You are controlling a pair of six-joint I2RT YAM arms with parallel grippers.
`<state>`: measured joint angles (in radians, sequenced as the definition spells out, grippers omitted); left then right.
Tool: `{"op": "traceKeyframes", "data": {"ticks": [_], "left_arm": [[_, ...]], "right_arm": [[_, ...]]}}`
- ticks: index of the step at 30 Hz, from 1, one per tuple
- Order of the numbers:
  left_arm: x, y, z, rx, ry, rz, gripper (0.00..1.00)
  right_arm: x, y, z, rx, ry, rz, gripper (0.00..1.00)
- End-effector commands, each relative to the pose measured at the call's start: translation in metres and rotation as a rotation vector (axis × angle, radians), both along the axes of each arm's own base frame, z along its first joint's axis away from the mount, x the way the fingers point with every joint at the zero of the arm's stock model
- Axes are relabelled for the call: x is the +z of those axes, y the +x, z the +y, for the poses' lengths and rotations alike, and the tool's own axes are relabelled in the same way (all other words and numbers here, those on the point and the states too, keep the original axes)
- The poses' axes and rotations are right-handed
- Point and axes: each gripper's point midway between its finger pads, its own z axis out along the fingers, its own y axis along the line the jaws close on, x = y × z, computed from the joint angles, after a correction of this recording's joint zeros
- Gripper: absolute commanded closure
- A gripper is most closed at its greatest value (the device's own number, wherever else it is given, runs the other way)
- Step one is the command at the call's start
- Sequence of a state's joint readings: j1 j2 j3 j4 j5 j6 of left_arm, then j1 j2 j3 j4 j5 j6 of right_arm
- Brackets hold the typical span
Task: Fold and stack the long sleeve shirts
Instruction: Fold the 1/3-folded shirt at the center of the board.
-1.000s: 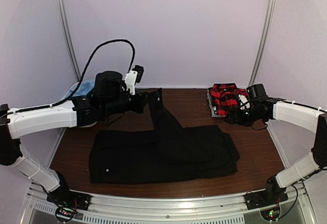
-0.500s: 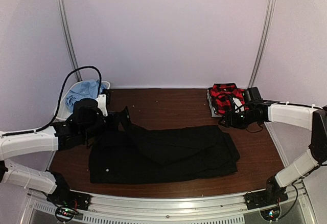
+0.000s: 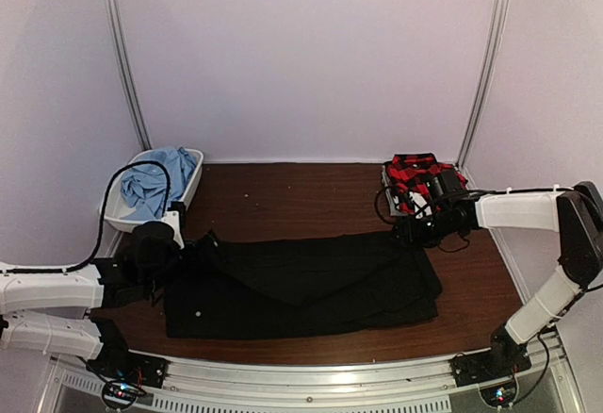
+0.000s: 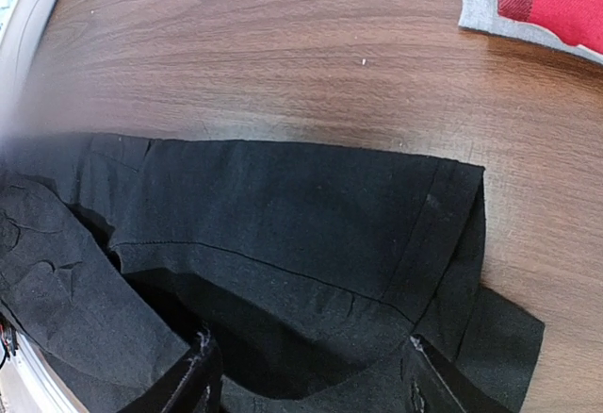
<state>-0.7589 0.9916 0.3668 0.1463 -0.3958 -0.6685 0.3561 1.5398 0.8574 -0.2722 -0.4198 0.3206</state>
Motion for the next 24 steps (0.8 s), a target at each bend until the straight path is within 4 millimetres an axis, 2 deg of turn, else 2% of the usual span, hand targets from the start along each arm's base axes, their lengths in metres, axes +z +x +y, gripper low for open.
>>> {"op": "traceKeyframes", "data": {"ticks": [1,9,13,16,21,24], "left_arm": [[0.016,0.008,0.003,0.042,-0.048,-0.081,1.0],[0.044,0.022,0.003,0.061,0.002,-0.2,1.0],[0.047,0.026,0.007,0.088,0.022,-0.228,1.0],[0.049,0.025,0.01,0.102,0.009,-0.239,1.0],[0.068,0.018,0.017,0.106,-0.045,-0.31,1.0],[0.069,0.017,0.022,0.12,-0.03,-0.322,1.0]], "right_arm": [[0.004,0.007,0.008,0.007,0.011,-0.022,0.35],[0.002,0.006,0.011,0.014,0.007,-0.015,0.35],[0.0,0.005,0.011,0.016,0.003,-0.011,0.35],[-0.001,0.004,0.012,0.019,0.002,-0.008,0.35],[-0.005,0.004,0.012,0.019,0.001,0.0,0.35],[-0.006,0.004,0.013,0.02,0.005,0.002,0.35]]}}
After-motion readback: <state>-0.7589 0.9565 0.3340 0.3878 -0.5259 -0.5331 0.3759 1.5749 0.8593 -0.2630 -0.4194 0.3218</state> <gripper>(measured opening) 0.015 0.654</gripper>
